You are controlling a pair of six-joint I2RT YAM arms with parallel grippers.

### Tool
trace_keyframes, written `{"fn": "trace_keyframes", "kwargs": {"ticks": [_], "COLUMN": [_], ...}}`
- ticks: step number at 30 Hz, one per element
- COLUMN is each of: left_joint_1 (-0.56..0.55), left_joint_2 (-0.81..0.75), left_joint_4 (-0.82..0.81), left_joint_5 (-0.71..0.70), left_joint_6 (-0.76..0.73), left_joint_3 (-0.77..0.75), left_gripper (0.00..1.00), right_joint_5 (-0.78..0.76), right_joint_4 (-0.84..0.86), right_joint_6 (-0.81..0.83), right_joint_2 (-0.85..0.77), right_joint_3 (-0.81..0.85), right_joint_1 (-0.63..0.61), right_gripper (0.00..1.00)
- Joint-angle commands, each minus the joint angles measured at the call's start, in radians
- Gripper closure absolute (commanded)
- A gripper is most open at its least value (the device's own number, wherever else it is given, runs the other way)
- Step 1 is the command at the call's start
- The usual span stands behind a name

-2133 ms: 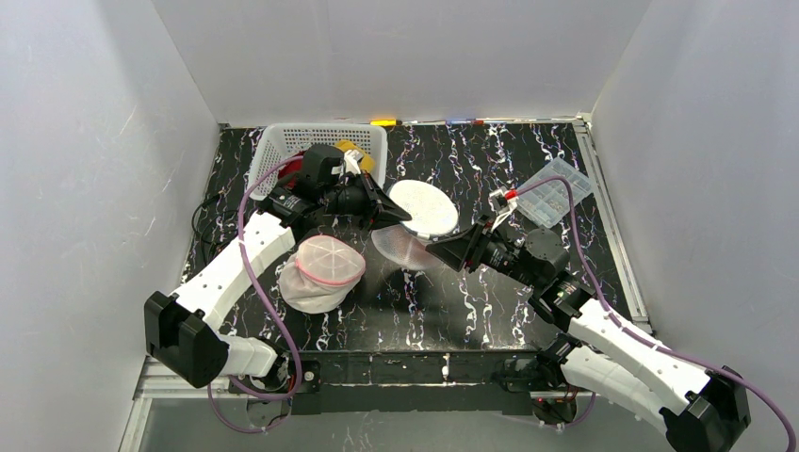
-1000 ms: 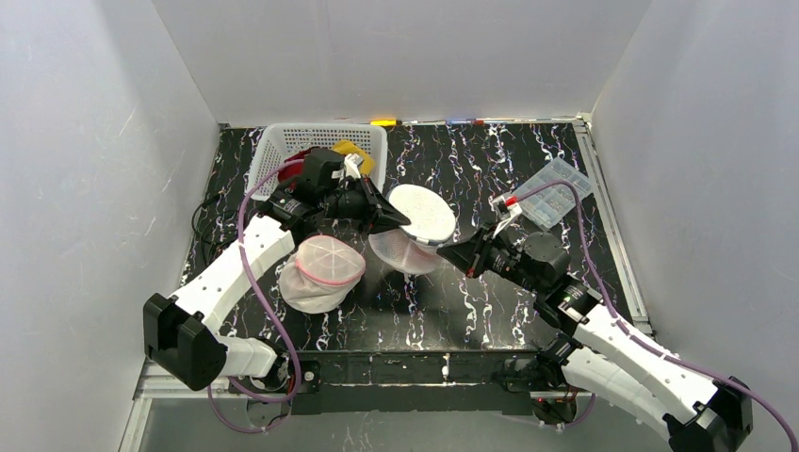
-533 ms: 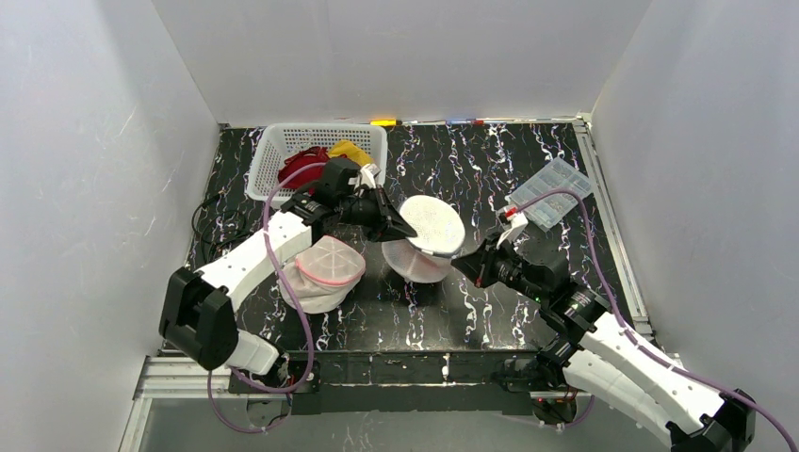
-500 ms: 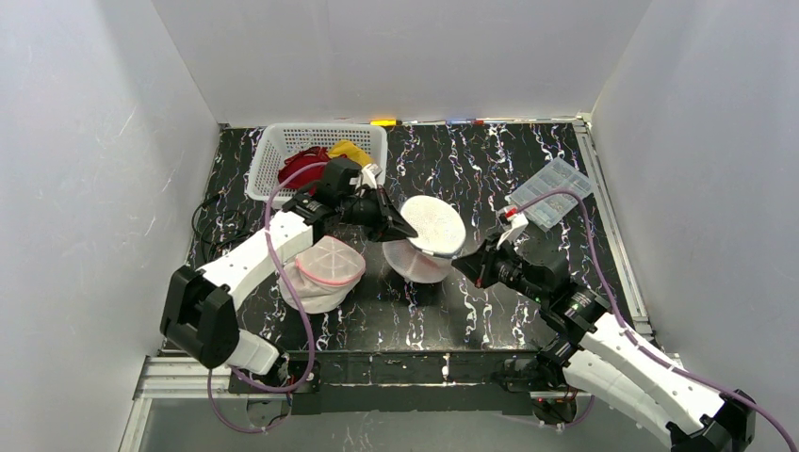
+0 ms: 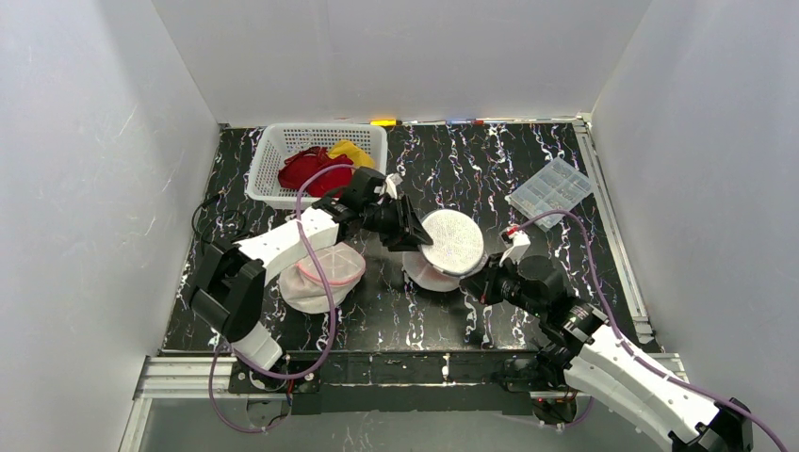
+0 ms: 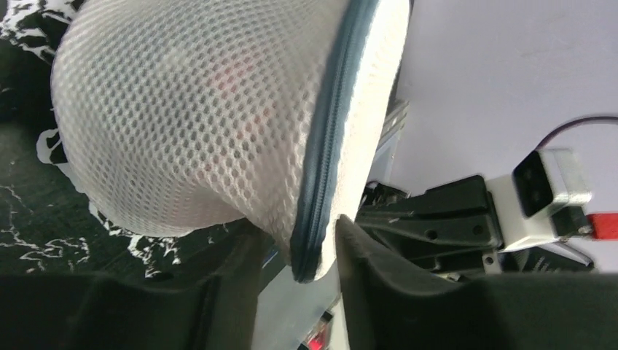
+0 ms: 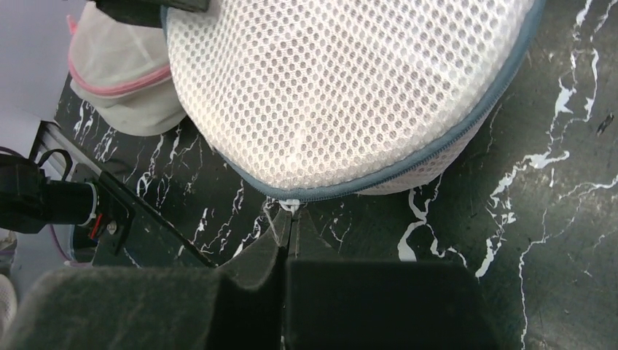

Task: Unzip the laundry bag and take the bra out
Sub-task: Unzip the laundry bag at the center of the board.

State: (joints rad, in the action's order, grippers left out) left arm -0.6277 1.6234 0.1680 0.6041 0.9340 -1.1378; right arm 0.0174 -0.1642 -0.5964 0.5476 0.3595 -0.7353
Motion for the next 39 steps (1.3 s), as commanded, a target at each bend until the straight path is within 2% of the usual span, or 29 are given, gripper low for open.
{"fn": "trace_keyframes", "kwargs": {"ticks": [1, 2, 4, 9, 16, 21, 25, 30, 39], "left_joint_1": [-0.045, -0.062, -0.089, -0.147, -0.248, -0.354, -0.386, -0.392, -0.399], "left_joint_2": [-0.099, -0.122, -0.159, -0.307, -0.511, -0.565, -0.504, -0.385, -0.252], "left_joint_4": [-0.047, -0.054, -0.046, 0.031, 0.1, 0.047, -0.052, -0.159, -0.177], "left_joint_5": [-0.139, -0.164, -0.201, -0.377, -0.642, -0.781, -0.787, -0.766, -0.77], "left_joint_6": [0.013, 0.021, 0.033, 0.076, 0.206, 0.347, 0.407, 0.426, 0.418], "left_joint_3": [0.076, 0.095, 0.118, 0.188, 0.304, 0.398, 0.422, 0.373, 0.29], "left_gripper": [0.47, 0.38, 0.27, 0.09, 0.09, 0.11, 0.16, 0.22, 0.28], "right_joint_5": [-0.049, -0.054, -0.051, -0.057, -0.044, -0.045, -0.04, -0.023, 0.046], "right_joint_4": [0.04, 0.042, 0.057, 0.071, 0.123, 0.142, 0.145, 0.156, 0.156], "right_joint_6": [-0.062, -0.068, -0.076, -0.092, -0.131, -0.142, -0.135, -0.131, -0.105], "right_joint_2": [-0.025, -0.027, -0.028, -0.009, 0.009, 0.01, 0.017, 0.031, 0.055], "right_joint_3": [-0.029, -0.035, -0.042, -0.043, -0.065, -0.07, -0.061, -0.057, -0.039], "right_joint_1": [-0.003, -0.003, -0.003, -0.004, -0.006, -0.008, -0.009, -0.01, -0.014], "right_gripper": [0.99, 0.99, 0.99, 0.99, 0.99, 0.99, 0.99, 0.99, 0.99]}}
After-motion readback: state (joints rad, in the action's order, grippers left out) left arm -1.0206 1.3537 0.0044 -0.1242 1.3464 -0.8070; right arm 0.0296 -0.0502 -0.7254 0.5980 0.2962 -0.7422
